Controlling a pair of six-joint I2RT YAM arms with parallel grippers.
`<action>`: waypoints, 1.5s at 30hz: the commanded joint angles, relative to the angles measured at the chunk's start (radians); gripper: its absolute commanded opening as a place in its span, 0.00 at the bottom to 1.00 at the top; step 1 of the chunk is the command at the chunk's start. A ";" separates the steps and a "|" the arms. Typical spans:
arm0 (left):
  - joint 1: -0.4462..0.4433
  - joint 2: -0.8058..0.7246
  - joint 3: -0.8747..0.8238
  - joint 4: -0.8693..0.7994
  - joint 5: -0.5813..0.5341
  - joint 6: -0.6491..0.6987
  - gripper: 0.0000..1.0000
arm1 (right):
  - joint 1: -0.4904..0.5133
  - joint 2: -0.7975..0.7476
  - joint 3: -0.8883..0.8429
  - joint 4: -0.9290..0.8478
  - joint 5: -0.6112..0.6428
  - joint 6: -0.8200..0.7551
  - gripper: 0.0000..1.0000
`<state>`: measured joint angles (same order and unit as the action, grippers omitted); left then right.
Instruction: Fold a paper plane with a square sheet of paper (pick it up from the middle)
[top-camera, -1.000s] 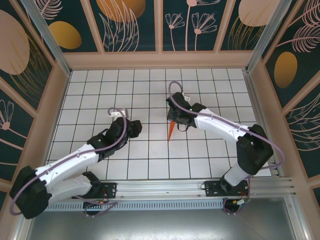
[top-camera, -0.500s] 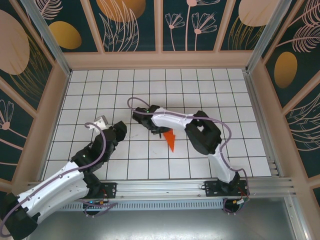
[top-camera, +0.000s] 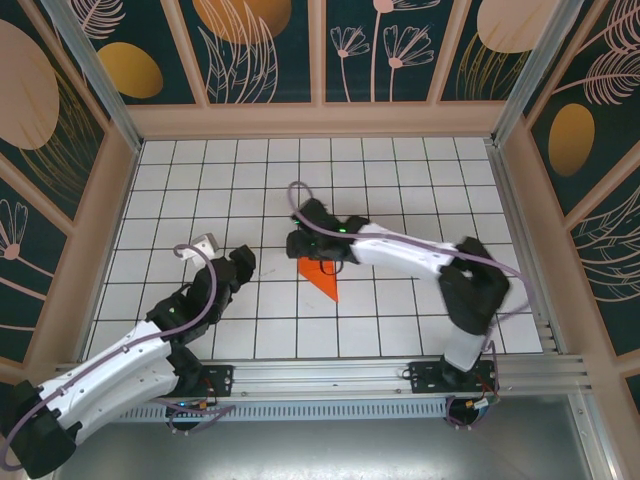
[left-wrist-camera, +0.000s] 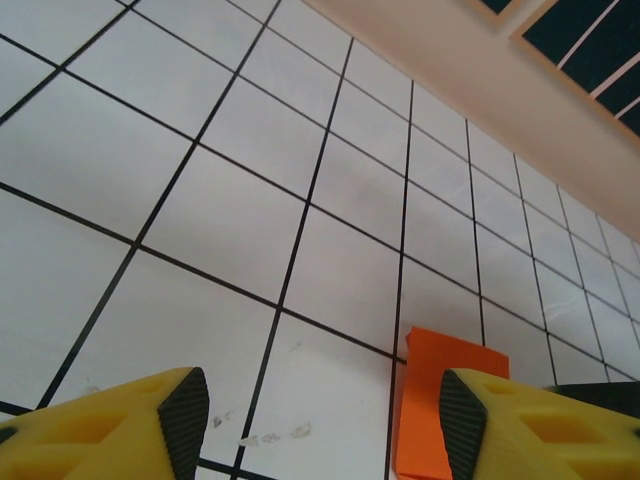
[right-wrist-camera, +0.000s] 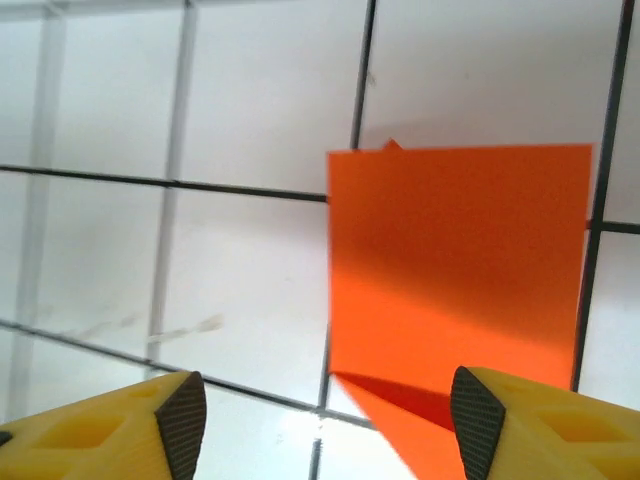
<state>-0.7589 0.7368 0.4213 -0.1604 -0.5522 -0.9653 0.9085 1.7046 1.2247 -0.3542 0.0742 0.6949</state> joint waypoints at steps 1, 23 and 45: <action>-0.001 0.045 -0.001 0.058 0.066 0.025 0.67 | -0.095 -0.134 -0.218 0.319 -0.193 0.067 0.63; 0.023 0.479 0.168 0.176 0.476 0.086 0.77 | -0.289 -0.011 -0.523 0.793 -0.537 0.181 0.18; 0.182 0.695 0.197 0.374 0.852 0.058 0.75 | -0.330 0.122 -0.656 0.966 -0.579 0.229 0.18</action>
<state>-0.5823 1.3945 0.5854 0.1501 0.2287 -0.8955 0.5827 1.7855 0.5987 0.5896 -0.5060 0.9096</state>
